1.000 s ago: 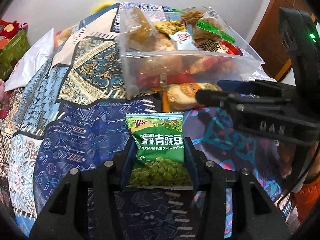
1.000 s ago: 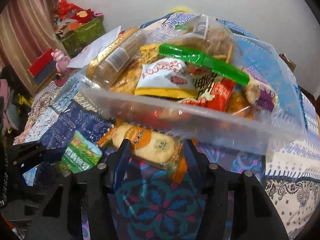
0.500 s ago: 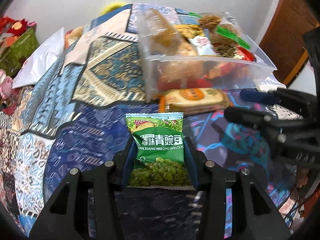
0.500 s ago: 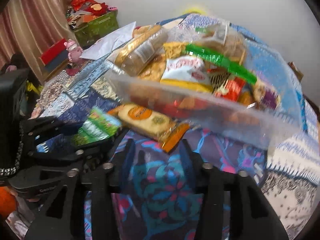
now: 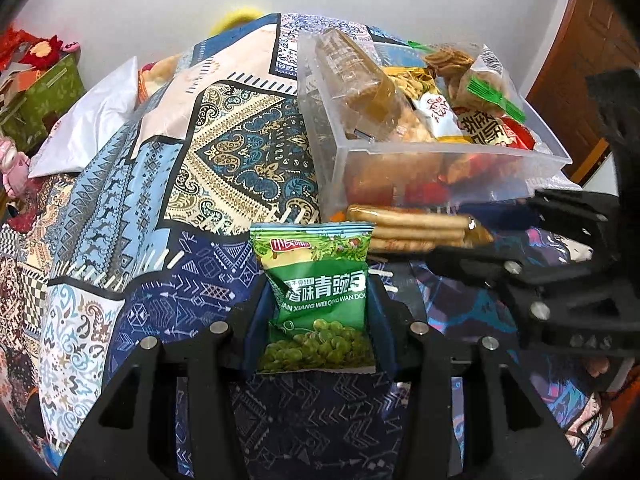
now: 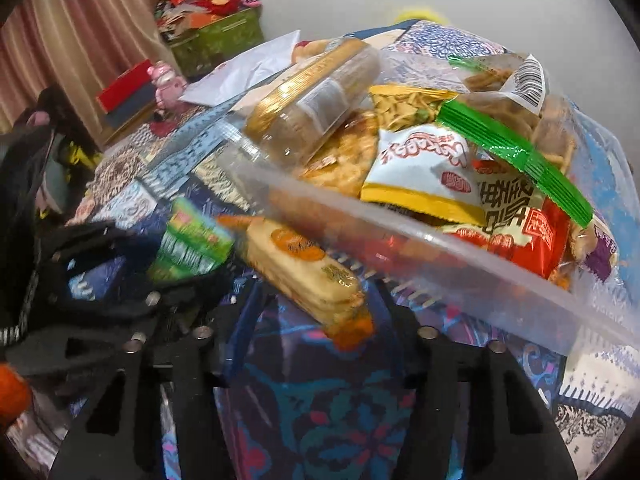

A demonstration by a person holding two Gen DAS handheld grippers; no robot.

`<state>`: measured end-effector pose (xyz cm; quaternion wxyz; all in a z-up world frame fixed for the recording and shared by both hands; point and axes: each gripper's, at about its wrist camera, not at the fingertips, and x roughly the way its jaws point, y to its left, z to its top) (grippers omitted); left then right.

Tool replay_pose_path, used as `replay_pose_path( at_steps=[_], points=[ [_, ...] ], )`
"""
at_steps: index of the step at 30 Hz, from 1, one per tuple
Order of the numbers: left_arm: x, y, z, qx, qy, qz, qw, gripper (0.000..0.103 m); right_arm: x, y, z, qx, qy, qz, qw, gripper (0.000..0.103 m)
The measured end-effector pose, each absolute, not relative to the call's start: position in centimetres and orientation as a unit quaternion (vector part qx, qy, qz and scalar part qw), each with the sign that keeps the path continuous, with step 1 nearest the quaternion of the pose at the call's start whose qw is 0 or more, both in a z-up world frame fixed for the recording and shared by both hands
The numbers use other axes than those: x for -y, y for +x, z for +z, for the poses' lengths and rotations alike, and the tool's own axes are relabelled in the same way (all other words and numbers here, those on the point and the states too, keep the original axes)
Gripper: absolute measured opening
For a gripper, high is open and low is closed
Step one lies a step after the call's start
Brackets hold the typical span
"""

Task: Organize snacks
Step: 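Grasp the green pea snack bag with the left gripper while the right grasps the round cake pack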

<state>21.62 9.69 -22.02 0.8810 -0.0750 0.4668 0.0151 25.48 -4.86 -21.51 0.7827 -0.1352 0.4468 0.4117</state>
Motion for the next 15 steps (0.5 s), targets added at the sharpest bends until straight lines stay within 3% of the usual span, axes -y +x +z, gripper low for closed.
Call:
replay_pose_path(
  at_steps=[3, 15],
  points=[
    [-9.7, 21.3, -22.1, -0.467, -0.078, 0.017, 0.881, 0.046, 5.3, 24.9, -21.2, -0.444, -0.134, 0.42, 0.78, 0.027],
    [-10.7, 16.6, -21.0, -0.465, -0.077, 0.03, 0.881, 0.045, 4.5, 19.7, -20.6, -0.439, -0.15, 0.45, 0.763, 0.029]
  ],
)
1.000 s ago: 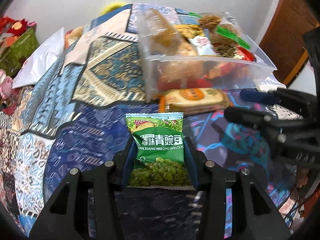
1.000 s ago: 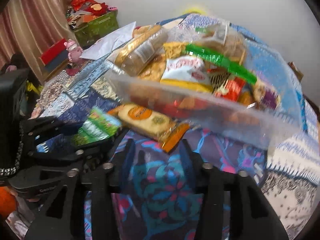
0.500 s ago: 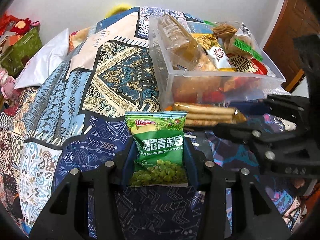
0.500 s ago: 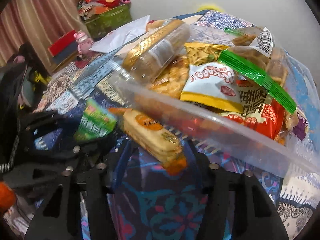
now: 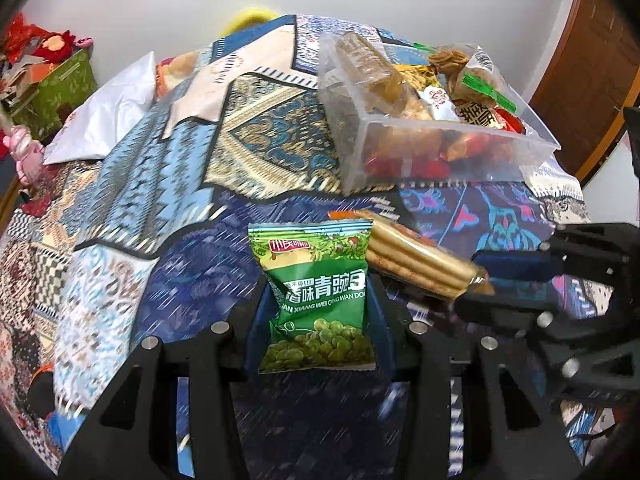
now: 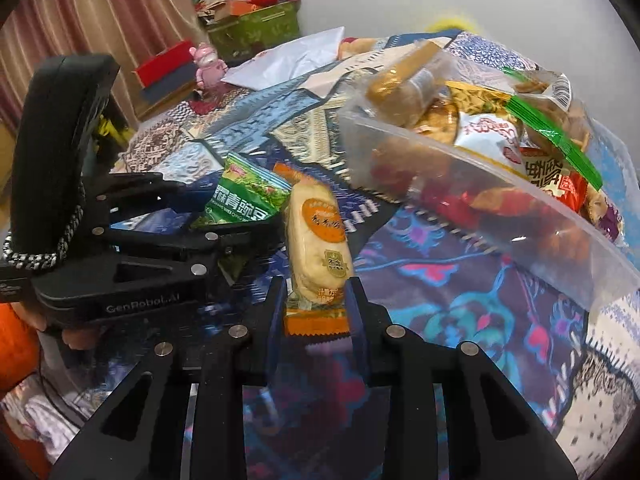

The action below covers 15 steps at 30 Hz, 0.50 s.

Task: Organize snacks
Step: 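Grasp the green pea snack bag with the left gripper while the right grasps the round cake pack, then carry the pea bag and cake pack over the clear box and release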

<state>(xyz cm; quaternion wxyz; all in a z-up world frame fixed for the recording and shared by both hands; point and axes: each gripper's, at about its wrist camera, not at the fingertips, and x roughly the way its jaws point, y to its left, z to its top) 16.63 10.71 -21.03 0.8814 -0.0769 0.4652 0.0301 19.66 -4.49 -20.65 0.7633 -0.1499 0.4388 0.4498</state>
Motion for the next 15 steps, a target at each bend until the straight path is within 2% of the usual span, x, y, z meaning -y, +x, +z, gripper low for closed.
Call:
replay_pose_path(
  at_steps=[2, 4, 5, 15],
  points=[
    [-11.1, 15.8, -21.0, -0.467, -0.078, 0.034, 0.88, 0.045, 4.3, 19.7, -20.3, -0.444, -0.139, 0.449, 0.763, 0.035],
    [-11.2, 14.9, -21.0, -0.467, -0.079, 0.036, 0.88, 0.045, 3.9, 19.9, -20.1, -0.442, -0.134, 0.446, 0.767, 0.049],
    [-11.3, 14.7, -21.0, -0.467, -0.079, 0.036, 0.88, 0.045, 3.6, 20.0, -20.0, -0.439, -0.135, 0.443, 0.77, 0.051],
    [-12.4, 13.8, -21.0, -0.466, -0.088, 0.052, 0.879, 0.044, 0.1, 20.7, -22.1, -0.459, -0.152, 0.448, 0.752, 0.05]
  ],
)
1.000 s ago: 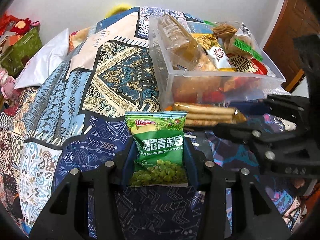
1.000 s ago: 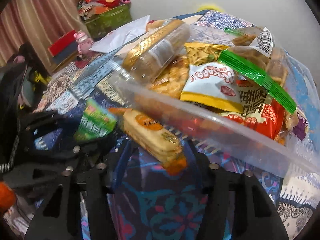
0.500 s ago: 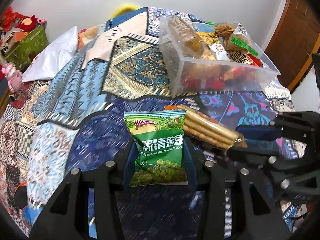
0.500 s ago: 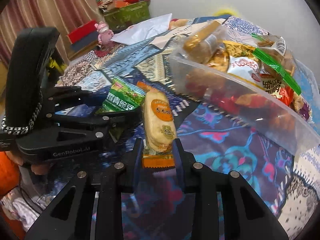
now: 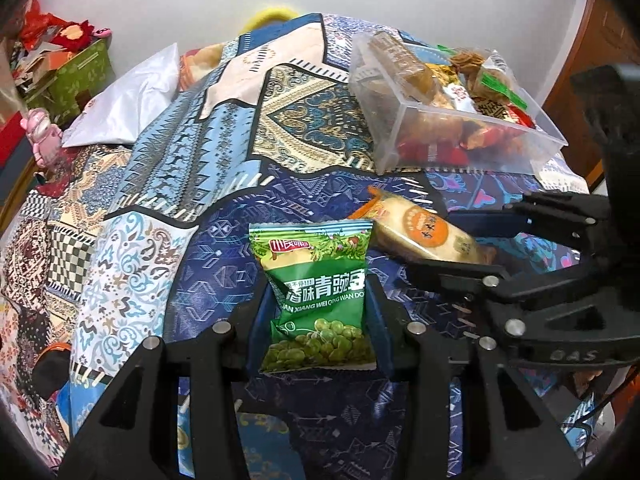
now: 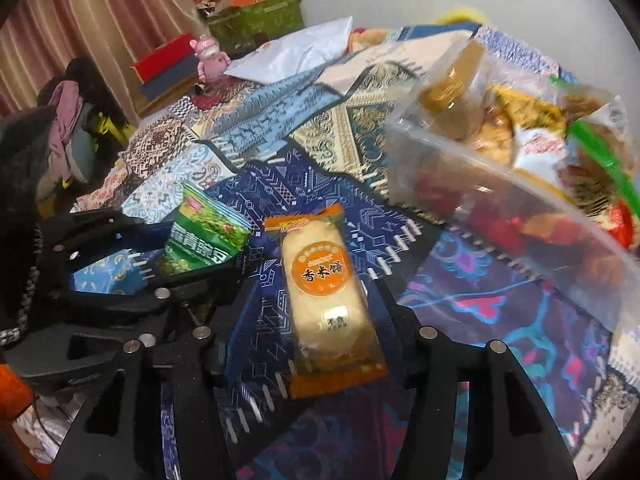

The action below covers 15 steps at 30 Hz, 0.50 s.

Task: Organize snacks
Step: 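Carry the pea bag and cake pack over the clear box and release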

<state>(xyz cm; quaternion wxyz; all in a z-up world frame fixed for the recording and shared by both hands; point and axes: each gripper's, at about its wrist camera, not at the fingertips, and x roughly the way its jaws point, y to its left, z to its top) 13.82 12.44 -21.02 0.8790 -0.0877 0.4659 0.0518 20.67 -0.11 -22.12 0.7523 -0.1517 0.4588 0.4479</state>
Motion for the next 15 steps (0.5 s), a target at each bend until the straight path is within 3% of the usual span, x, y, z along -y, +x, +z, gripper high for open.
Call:
replay_pose_path(
  at_steps=[2, 15],
  points=[
    [-12.5, 13.8, -20.9, -0.466, -0.093, 0.048, 0.879, 0.044, 0.1, 20.9, -22.7, -0.467, -0.144, 0.439, 0.754, 0.038],
    [-10.2, 14.3, -17.9, -0.438, -0.08, 0.036, 0.895, 0.044, 4.3, 20.2, -18.7, -0.413, -0.1, 0.417, 0.804, 0.035]
  ],
)
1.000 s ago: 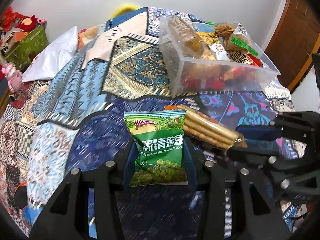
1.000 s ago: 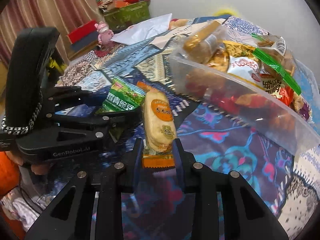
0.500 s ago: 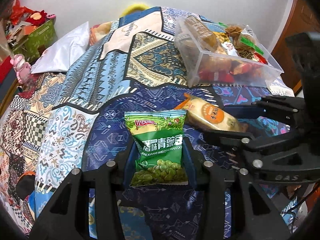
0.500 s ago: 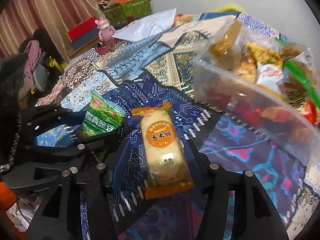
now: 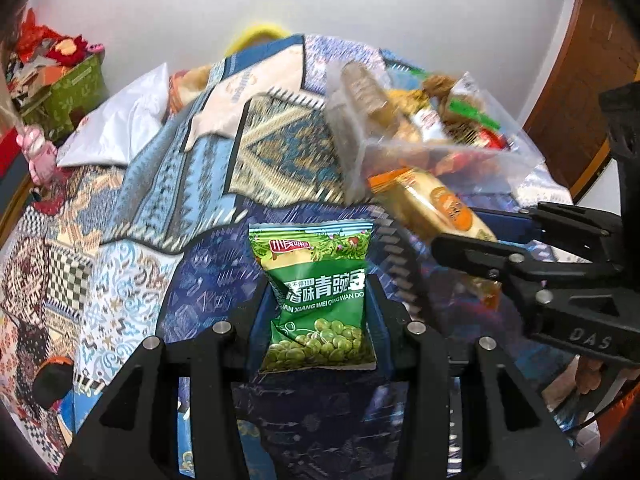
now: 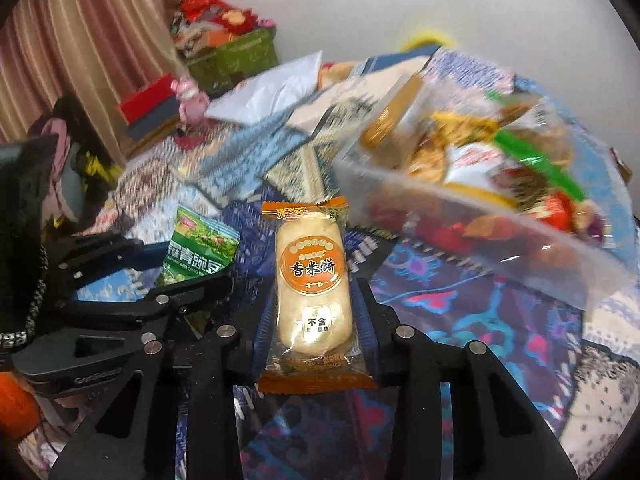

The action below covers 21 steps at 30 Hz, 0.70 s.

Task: Organize snacks
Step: 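Carry the pea bag and cake pack over the clear box and release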

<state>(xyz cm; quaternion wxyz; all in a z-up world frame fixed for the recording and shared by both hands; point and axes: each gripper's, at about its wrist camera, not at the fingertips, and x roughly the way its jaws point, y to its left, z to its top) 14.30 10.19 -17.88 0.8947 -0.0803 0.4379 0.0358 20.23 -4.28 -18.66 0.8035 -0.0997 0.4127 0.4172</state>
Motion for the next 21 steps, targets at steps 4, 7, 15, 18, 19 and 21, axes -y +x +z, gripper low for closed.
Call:
replay_pose_path(
  at_steps=[4, 7, 15, 18, 19, 21],
  points=[
    [-9.0, 14.7, -15.7, -0.415, -0.074, 0.029, 0.906, 0.044, 6.7, 20.4, -16.5, -0.388, -0.076, 0.4, 0.827, 0.035],
    [-8.1, 15.3, -14.2, -0.398, -0.073, 0.022, 0.914, 0.044, 8.8, 20.9, -14.9, -0.368, -0.06, 0.38, 0.846, 0.035],
    [-6.3, 17.9, -11.0, -0.366, -0.068, 0.004, 0.928, 0.044, 13.0, 22.2, -11.9, -0.325, -0.023, 0.328, 0.887, 0.035],
    [-5.5, 19.2, -9.8, -0.352, -0.062, -0.001, 0.934, 0.044, 14.5, 22.9, -11.2, -0.312, -0.011, 0.305, 0.9, 0.035],
    [-5.3, 19.7, -9.5, -0.348, -0.061, -0.002, 0.935, 0.044, 15.0, 23.2, -11.0, -0.31, -0.007, 0.301, 0.902, 0.035],
    [-4.9, 20.9, -9.0, -0.342, -0.058, -0.006, 0.938, 0.044, 15.9, 23.9, -10.7, -0.306, 0.002, 0.292, 0.906, 0.035]
  ],
)
